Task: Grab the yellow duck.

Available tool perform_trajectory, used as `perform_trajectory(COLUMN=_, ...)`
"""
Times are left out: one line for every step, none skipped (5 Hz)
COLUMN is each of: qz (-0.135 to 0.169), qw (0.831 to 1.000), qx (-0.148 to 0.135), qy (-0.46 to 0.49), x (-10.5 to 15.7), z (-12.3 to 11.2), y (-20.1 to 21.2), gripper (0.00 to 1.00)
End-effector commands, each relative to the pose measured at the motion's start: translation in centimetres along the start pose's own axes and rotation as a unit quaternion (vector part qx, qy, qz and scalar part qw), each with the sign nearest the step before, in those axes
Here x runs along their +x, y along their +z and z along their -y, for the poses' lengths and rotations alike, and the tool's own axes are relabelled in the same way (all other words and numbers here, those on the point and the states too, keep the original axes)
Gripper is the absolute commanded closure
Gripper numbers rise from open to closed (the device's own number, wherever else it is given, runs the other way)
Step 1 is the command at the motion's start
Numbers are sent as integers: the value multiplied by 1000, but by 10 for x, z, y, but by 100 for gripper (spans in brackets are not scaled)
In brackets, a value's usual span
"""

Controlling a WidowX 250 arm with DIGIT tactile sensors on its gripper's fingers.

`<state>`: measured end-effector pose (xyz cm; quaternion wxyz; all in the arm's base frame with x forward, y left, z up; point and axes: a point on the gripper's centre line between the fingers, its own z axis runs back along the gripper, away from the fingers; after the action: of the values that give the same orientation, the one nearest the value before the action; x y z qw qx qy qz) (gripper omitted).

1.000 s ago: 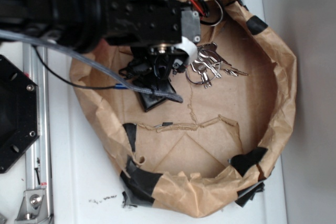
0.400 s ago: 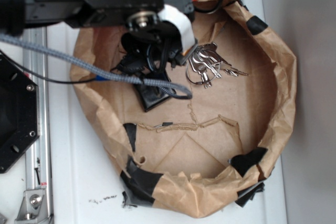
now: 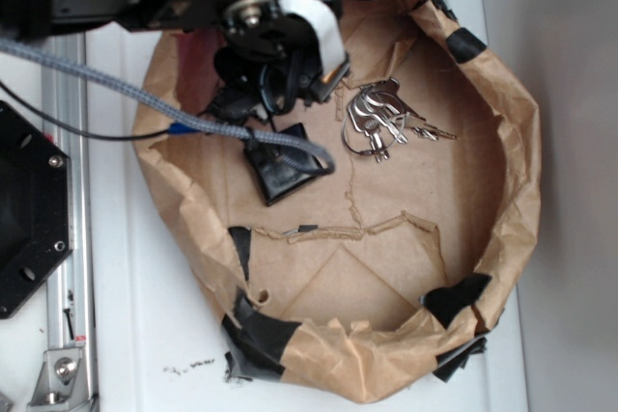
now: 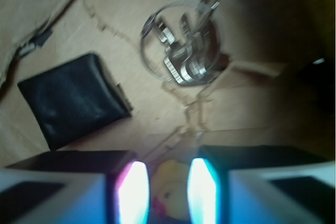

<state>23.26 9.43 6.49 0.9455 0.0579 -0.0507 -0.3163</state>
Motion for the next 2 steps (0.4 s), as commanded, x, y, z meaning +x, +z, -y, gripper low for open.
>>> perform_trajectory(qz=-22, qw=999, qx=15, qy=-17, x=-9, z=1, y=-16, gripper=0)
perform_trajectory(qz=-38, qw=999, qx=2, qy=-14, x=-17, z=3, y=-28, gripper=0)
